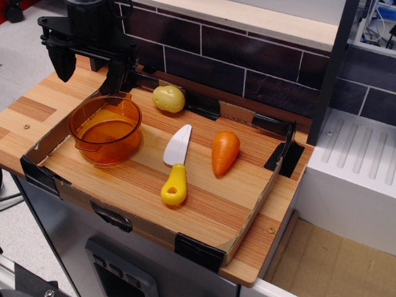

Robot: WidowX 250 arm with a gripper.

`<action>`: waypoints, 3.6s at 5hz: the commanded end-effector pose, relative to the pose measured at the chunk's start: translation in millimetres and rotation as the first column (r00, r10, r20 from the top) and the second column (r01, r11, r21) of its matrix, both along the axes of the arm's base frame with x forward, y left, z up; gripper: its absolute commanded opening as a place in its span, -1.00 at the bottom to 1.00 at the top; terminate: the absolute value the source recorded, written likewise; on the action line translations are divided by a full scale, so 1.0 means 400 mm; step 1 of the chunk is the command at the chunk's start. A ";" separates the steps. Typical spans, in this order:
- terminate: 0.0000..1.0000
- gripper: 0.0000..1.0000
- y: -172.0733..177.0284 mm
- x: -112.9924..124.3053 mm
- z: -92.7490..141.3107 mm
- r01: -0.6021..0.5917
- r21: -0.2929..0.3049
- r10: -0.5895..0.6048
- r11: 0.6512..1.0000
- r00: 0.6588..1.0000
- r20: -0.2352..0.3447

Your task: Put carrot in pot

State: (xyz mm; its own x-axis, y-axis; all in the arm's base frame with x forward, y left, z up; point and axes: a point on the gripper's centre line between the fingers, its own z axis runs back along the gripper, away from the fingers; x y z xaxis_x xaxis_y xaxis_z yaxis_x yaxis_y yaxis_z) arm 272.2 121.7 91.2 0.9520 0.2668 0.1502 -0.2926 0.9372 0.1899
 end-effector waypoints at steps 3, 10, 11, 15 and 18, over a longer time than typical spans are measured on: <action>-1.00 1.00 -0.144 0.055 0.068 -0.049 -0.135 0.051 0.990 0.999 0.014; -1.00 1.00 -0.372 0.131 -0.179 0.037 -0.233 -0.033 0.972 0.999 0.020; -1.00 1.00 -0.371 0.131 -0.201 0.018 -0.212 -0.022 0.977 1.000 -0.013; -1.00 -1.00 -0.286 0.103 -0.042 -0.004 -0.252 0.022 0.968 0.997 0.071; -1.00 -1.00 -0.047 0.013 0.013 -0.102 -0.140 0.114 0.985 0.991 0.074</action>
